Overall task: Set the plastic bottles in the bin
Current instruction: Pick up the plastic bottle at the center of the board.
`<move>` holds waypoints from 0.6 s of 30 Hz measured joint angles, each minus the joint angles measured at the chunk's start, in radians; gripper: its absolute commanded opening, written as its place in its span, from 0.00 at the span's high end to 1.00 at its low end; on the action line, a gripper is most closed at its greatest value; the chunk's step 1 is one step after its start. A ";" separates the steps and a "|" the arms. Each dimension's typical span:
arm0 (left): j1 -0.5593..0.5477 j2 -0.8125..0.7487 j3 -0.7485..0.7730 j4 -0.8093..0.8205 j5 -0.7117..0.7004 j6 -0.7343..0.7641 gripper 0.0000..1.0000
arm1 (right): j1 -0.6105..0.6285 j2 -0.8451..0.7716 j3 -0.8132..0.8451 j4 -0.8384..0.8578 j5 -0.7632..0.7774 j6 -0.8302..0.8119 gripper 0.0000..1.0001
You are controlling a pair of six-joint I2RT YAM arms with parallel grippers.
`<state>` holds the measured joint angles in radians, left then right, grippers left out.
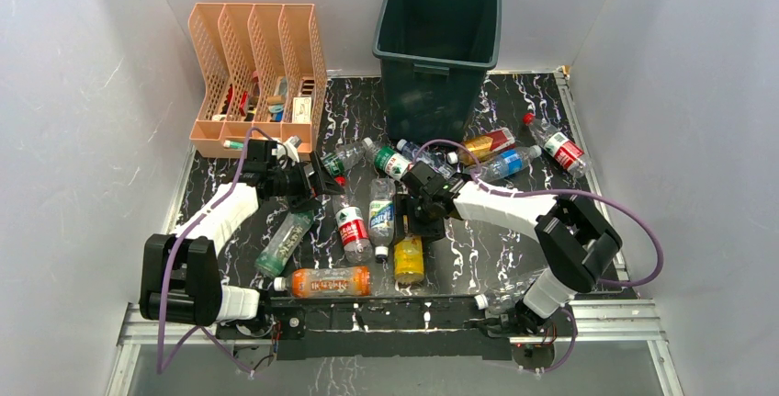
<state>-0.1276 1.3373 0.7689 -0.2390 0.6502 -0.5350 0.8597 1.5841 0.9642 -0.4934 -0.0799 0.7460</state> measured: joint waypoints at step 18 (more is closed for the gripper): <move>0.000 0.000 0.000 0.000 0.000 0.001 0.02 | 0.005 0.008 0.014 -0.013 0.016 -0.044 0.56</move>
<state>-0.1280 1.3373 0.7689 -0.2390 0.6502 -0.5343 0.8650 1.5925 0.9783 -0.5064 -0.0635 0.7021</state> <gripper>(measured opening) 0.981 0.694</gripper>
